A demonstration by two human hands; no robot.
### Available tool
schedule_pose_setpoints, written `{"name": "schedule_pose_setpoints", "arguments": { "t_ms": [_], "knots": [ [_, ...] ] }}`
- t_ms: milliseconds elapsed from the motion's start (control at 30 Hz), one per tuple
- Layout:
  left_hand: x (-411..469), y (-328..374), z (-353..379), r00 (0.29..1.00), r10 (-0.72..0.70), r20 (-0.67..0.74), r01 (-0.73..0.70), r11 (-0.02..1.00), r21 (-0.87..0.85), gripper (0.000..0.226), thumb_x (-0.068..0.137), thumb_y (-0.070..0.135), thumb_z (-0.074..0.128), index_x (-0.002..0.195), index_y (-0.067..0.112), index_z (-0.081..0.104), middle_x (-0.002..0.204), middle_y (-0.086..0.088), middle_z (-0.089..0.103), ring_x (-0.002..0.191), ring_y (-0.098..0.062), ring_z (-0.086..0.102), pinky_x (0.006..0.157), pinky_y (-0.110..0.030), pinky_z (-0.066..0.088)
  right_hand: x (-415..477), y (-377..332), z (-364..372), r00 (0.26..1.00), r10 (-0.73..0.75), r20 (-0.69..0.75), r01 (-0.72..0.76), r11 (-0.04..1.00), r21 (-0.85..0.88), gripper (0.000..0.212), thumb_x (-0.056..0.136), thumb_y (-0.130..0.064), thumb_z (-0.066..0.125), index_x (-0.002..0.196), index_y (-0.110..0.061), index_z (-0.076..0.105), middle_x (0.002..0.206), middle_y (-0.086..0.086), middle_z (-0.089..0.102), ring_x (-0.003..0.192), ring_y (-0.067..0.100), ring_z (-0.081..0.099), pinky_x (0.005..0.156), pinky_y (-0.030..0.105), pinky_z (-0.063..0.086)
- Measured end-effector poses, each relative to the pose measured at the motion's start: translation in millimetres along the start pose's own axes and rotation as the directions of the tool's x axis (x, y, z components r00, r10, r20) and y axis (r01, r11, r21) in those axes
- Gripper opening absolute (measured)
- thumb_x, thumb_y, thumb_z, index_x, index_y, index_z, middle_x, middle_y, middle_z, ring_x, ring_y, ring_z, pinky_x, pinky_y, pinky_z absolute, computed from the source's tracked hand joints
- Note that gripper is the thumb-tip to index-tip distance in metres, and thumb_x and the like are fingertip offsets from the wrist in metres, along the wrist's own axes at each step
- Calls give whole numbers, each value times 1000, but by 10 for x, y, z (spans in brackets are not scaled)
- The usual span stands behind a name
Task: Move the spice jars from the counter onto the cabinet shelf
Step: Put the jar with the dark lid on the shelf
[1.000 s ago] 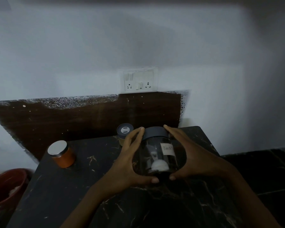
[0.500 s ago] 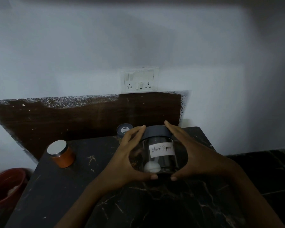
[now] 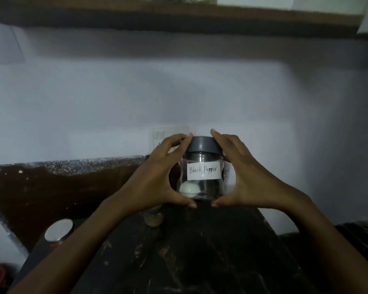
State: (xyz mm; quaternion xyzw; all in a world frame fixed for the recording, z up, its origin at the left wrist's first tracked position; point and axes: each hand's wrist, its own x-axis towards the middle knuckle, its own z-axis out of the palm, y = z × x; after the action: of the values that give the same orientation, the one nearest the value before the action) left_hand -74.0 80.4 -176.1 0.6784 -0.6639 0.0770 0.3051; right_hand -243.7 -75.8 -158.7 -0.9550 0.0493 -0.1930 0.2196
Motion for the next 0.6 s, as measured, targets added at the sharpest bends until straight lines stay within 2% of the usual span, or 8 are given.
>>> {"name": "schedule_pose_setpoints", "arguments": {
  "t_ms": [100, 200, 300, 400, 467, 533, 600],
  "knots": [
    [362, 40, -296, 992, 96, -84, -86, 989, 118, 122, 51, 70, 71, 148, 33, 6, 150, 12, 12, 138, -8, 21, 105, -30, 37, 224, -73, -345, 993, -86, -83, 74, 989, -128, 129, 56, -38, 86, 143, -40, -10, 134, -22, 15, 128, 6, 25, 102, 26, 39],
    [691, 122, -562, 968, 182, -170, -139, 962, 236, 120, 52, 74, 65, 147, 34, 4, 150, 8, 14, 137, -13, 23, 101, -37, 44, 431, -153, -709, 970, -179, -165, 138, 963, -232, 124, 56, -36, 84, 145, -36, -4, 138, -19, 14, 126, 6, 28, 93, 34, 50],
    [978, 212, -767, 938, 253, -238, -160, 923, 350, 120, 52, 74, 61, 148, 30, 4, 150, 6, 14, 135, -14, 23, 95, -34, 46, 595, -201, -1036, 947, -226, -230, 154, 944, -293, 121, 54, -30, 82, 143, -38, 1, 138, -21, 15, 121, 6, 33, 84, 36, 53],
    [1259, 314, -944, 899, 344, -272, -203, 877, 436, 122, 54, 71, 65, 150, 23, 6, 153, 2, 14, 135, -15, 24, 94, -28, 42, 740, -208, -1352, 923, -273, -269, 180, 928, -325, 122, 53, -28, 82, 143, -38, 1, 141, -21, 15, 115, 11, 42, 85, 40, 53],
    [1426, 400, -1068, 887, 370, -274, -217, 861, 459, 123, 57, 66, 69, 150, 27, -1, 156, 5, 5, 137, -11, 21, 89, -23, 41, 807, -207, -1570, 900, -310, -305, 202, 919, -339, 121, 51, -29, 81, 143, -37, 4, 141, -19, 16, 116, 16, 45, 87, 43, 52],
    [1566, 463, -1191, 868, 414, -273, -221, 816, 535, 122, 61, 58, 74, 150, 24, -3, 158, 7, -3, 139, -12, 22, 88, -23, 43, 861, -200, -1786, 868, -355, -347, 221, 903, -369, 118, 51, -27, 81, 143, -36, 8, 140, -18, 19, 119, 13, 42, 90, 39, 51],
    [1692, 451, -1278, 834, 471, -287, -182, 727, 662, 118, 64, 52, 76, 150, 15, 4, 159, -1, 2, 137, -18, 31, 96, -27, 40, 905, -170, -1988, 833, -393, -390, 237, 890, -390, 116, 50, -23, 81, 143, -33, 12, 138, -16, 22, 123, 7, 37, 94, 30, 48]
  ]
}}
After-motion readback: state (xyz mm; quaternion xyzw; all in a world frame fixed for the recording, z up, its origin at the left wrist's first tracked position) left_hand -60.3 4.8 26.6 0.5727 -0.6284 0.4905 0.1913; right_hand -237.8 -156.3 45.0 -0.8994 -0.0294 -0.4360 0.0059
